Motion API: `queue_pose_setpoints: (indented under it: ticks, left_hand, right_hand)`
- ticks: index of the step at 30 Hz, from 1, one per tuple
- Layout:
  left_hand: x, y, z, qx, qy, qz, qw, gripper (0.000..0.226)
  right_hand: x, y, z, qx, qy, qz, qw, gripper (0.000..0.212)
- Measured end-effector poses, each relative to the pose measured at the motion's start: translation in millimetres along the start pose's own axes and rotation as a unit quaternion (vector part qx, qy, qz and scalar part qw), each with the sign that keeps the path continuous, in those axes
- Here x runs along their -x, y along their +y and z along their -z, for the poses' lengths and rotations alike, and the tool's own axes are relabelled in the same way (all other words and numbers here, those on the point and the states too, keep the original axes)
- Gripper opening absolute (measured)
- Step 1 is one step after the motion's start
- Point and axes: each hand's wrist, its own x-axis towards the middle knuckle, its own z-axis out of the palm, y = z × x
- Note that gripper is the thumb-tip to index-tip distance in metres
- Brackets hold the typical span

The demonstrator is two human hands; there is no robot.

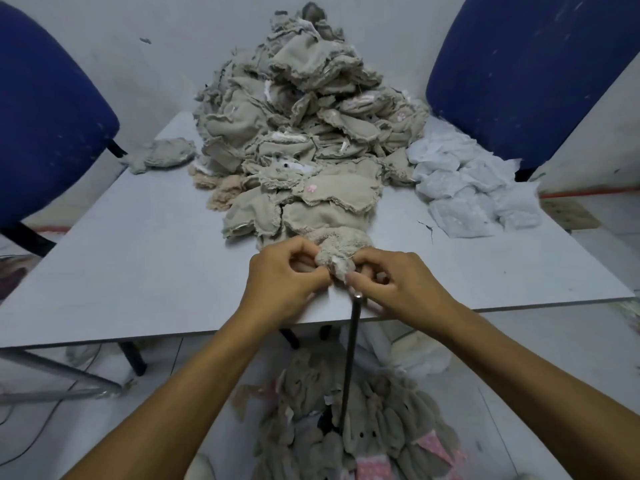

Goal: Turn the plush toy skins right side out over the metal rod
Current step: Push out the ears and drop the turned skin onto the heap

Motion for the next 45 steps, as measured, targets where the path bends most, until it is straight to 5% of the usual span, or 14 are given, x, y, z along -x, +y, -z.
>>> queue_pose_setpoints:
  ticks: [12,21,27,33,36,38,42,45]
  left_hand:
    - [-2,1,-5,0.113,-0.080,0.022,0.990,0.007]
    - [1,7,-11,0.129,-0.079,0.048,0.987,0.021]
    - [-2,10,-19,0.117,-0.023,0.061,0.991,0.027]
    - [-4,11,-29,-0.023,0.087,0.034,0.995,0.020]
    - [-6,19,-27,0.019,-0.004,-0.007,1.000,0.015]
    - [-6,26,-21,-0.025,-0.018,-0.109,0.994,0.010]
    - [-17,26,-6,-0.107,-0.124,-0.182,0.969,0.075]
    - [-19,20,-7,-0.155,-0.175,-0.200,0.952,0.064]
  right_hand:
    - [1,1,-8,-0.024,0.105,-0.037,0.993,0.020]
    - [-2,1,-11,0.004,0.145,-0.050,0.988,0.020]
    - [-1,-6,-14,0.000,0.145,-0.067,0.987,0.026]
    - [5,-7,-17,-0.033,0.129,-0.052,0.990,0.020]
    - [-3,-2,-11,-0.057,0.178,-0.086,0.979,0.020]
    - [-9,1,-2,-0.071,0.206,-0.117,0.969,0.022]
    - [-11,-1,10,-0.202,0.171,-0.179,0.947,0.024]
    - [-11,-5,11,-0.310,0.121,-0.200,0.922,0.015]
